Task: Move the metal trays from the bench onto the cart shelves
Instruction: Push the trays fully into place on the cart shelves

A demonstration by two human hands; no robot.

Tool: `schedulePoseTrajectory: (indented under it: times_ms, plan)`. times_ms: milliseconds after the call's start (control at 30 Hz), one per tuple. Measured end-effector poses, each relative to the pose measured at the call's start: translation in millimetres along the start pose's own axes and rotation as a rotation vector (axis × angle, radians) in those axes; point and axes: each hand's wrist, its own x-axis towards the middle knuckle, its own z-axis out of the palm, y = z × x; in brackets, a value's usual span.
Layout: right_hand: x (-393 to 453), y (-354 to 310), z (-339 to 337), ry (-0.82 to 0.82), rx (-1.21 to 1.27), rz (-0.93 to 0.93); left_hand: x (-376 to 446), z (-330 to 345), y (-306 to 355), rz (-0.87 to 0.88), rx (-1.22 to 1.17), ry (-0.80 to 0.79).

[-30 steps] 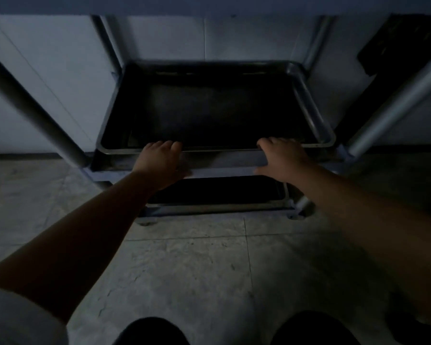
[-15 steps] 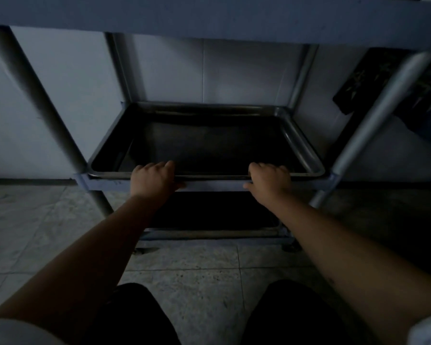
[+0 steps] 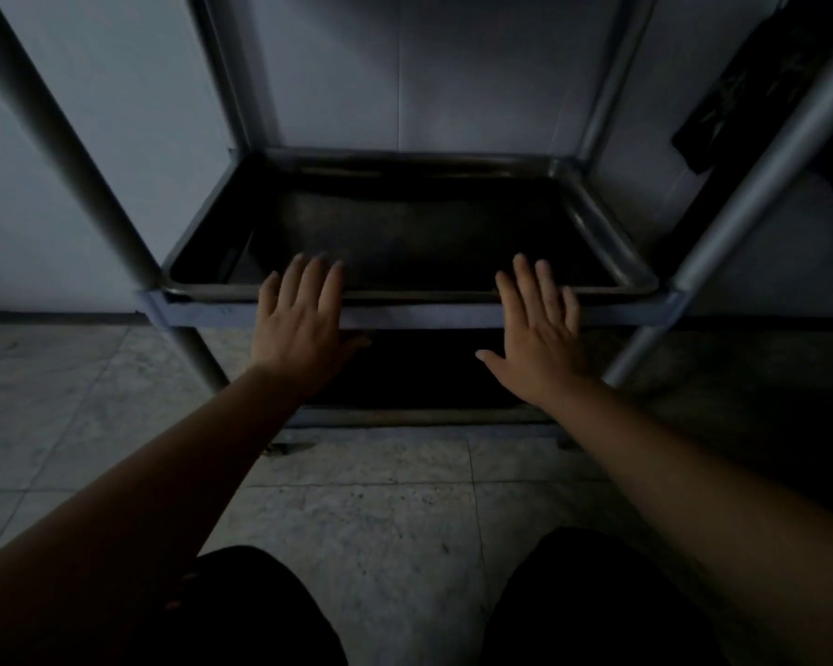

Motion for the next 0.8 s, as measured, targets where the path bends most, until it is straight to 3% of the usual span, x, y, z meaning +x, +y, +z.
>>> schedulePoseTrajectory:
  times_ms: [100,167,333,400,500,633,700,800]
  plan:
    - [-33,-8,30,0.009,0.03,-0.024,-49,37,-3,0.237,0.009,0.031]
    - [-55,-13,57,-0.084,0.048,-0.069,-83,68,-8,0.364,0.021,-0.084]
    - [-76,-15,133,-0.477,0.059,-0.06,-114,142,-20,0.198,0.027,-0.635]
    - [-74,-15,161,-0.605,0.052,0.001,-110,167,-23,0.156,0.023,-0.741]
    - [-72,-16,198,-0.72,0.05,0.053,-97,199,-24,0.146,0.02,-0.8]
    - [-78,-28,235,-0.825,0.045,0.072,-94,233,-16,-0.009,-0.001,-0.91]
    - [-81,-32,250,-0.749,0.054,0.07,-107,249,-14,-0.041,0.031,-0.849]
    - [-72,-31,262,-0.661,0.068,0.031,-120,261,-21,0.043,0.159,-0.709]
